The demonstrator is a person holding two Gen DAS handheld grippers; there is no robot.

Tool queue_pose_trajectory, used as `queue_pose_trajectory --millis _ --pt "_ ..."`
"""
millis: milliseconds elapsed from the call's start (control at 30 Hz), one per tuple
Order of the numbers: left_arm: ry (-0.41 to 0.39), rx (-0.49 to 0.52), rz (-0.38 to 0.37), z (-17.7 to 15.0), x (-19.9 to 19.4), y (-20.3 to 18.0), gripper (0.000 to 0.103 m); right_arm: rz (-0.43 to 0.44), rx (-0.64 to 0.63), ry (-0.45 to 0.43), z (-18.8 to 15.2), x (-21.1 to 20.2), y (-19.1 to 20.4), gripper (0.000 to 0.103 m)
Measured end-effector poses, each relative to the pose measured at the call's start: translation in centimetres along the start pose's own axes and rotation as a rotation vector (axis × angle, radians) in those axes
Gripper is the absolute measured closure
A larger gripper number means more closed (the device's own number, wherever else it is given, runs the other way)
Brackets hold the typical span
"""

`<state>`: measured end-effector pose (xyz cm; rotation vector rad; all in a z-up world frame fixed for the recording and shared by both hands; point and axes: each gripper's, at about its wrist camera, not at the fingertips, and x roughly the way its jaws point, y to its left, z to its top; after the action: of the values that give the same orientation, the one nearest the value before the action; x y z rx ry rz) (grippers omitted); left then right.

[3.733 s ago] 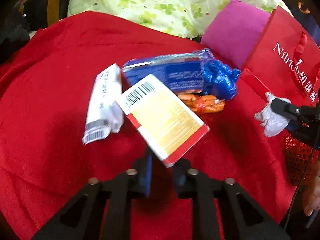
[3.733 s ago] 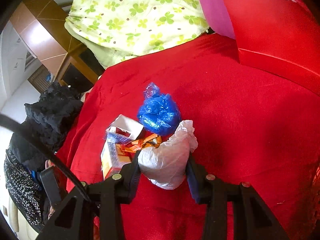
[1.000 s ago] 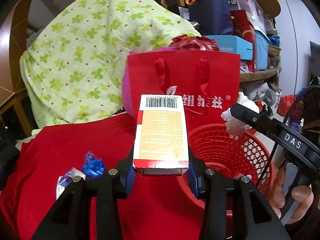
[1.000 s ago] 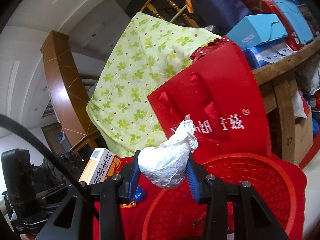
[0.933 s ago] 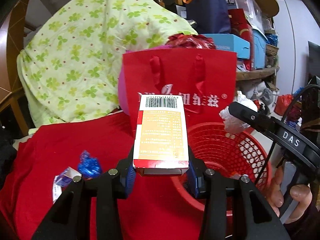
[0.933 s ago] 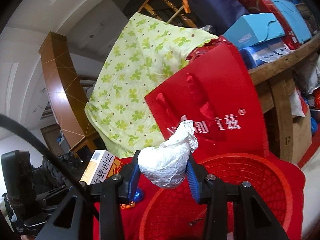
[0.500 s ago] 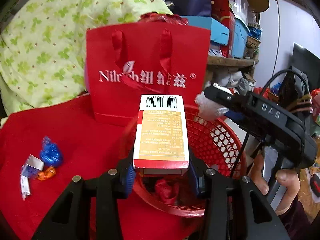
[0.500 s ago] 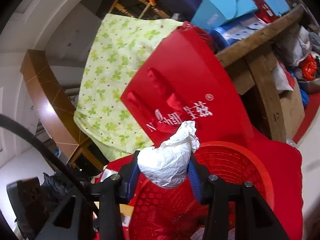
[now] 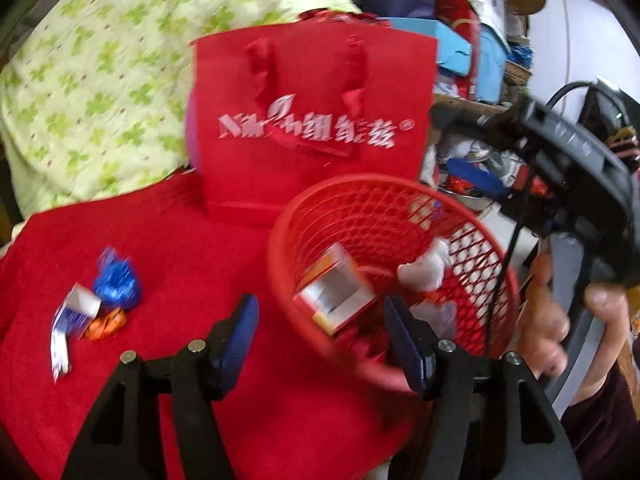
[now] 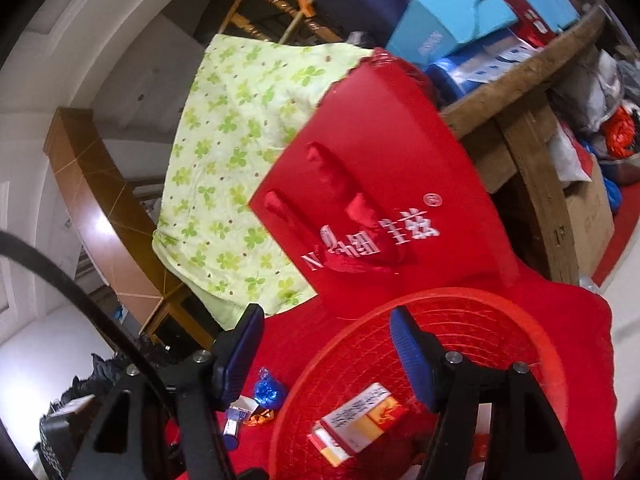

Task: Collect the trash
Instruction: 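Move both grippers back toward the remaining trash on the blanket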

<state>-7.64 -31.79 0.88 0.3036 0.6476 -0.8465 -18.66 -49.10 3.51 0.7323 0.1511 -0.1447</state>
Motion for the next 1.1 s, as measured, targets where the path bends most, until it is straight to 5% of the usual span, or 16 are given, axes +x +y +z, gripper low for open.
queue_pose_trajectory --millis 367,567,833,1100 --pt "0.038 -0.2 0.182 -5.9 -3.0 10.6 0.037 0.153 -0.185 -0.009 -2.8 1.9 8.0 0.034" --pt "0.028 -0.312 0.289 -9.3 -5.7 16.5 0.037 0.228 -0.251 0.063 -5.8 4.7 12.5 0.034" --pt "0.009 -0.417 0.377 -12.8 -7.9 21.7 0.037 0.214 -0.268 0.188 -9.5 9.1 15.3 0.034" --pt "0.021 -0.5 0.39 -15.2 -7.7 25.0 0.036 0.142 -0.139 0.388 -12.5 14.9 14.7 0.033"
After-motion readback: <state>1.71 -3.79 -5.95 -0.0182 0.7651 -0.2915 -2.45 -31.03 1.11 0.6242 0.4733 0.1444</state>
